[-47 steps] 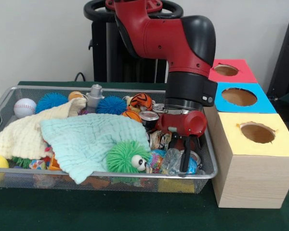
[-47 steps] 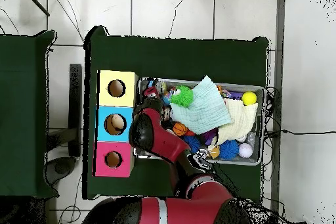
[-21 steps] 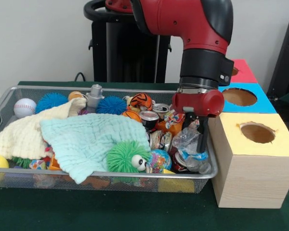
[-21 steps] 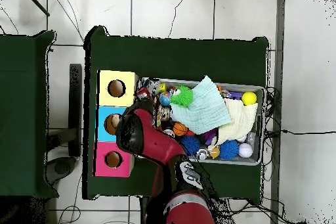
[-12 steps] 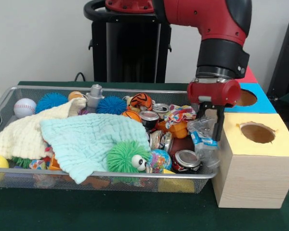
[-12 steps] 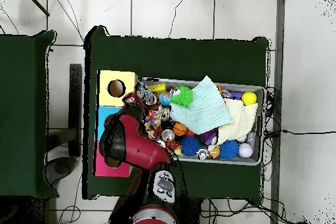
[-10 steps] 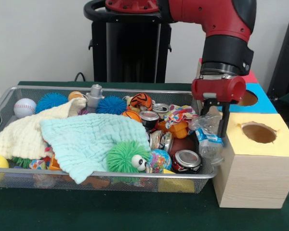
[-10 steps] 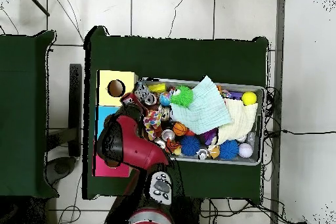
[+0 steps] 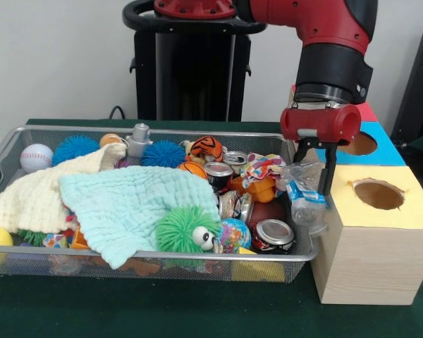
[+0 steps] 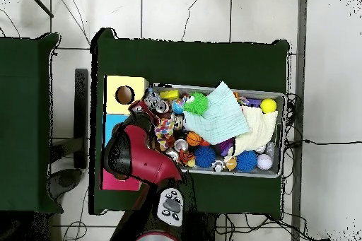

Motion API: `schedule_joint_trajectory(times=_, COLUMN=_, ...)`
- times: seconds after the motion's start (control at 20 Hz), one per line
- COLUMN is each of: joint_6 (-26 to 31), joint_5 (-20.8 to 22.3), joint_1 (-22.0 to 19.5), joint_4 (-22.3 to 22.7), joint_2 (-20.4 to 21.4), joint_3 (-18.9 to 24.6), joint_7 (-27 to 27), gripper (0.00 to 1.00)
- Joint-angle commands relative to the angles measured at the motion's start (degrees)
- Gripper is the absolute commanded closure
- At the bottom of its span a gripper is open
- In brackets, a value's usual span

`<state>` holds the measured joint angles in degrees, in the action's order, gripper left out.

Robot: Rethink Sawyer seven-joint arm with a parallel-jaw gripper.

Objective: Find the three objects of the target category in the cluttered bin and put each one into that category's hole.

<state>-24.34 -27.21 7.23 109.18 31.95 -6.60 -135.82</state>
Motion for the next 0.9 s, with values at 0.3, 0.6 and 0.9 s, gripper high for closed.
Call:
schedule_joint_trajectory(times=0.3, joint_6=7.00, joint_5=2.43, joint_1=-1.39, joint_4=-0.54, joint_2=0.12, joint_3=2.32, joint_7=-4.73, gripper=1.00)
schedule_joint_trajectory(times=0.6, joint_6=10.39, joint_5=4.47, joint_1=-3.10, joint_4=-0.45, joint_2=2.51, joint_3=0.63, joint_7=-1.87, gripper=1.00)
schedule_joint_trajectory(times=0.9, joint_6=12.77, joint_5=10.12, joint_1=-7.41, joint_4=-0.04, joint_2=5.63, joint_3=0.66, joint_7=-1.10, gripper=1.00)
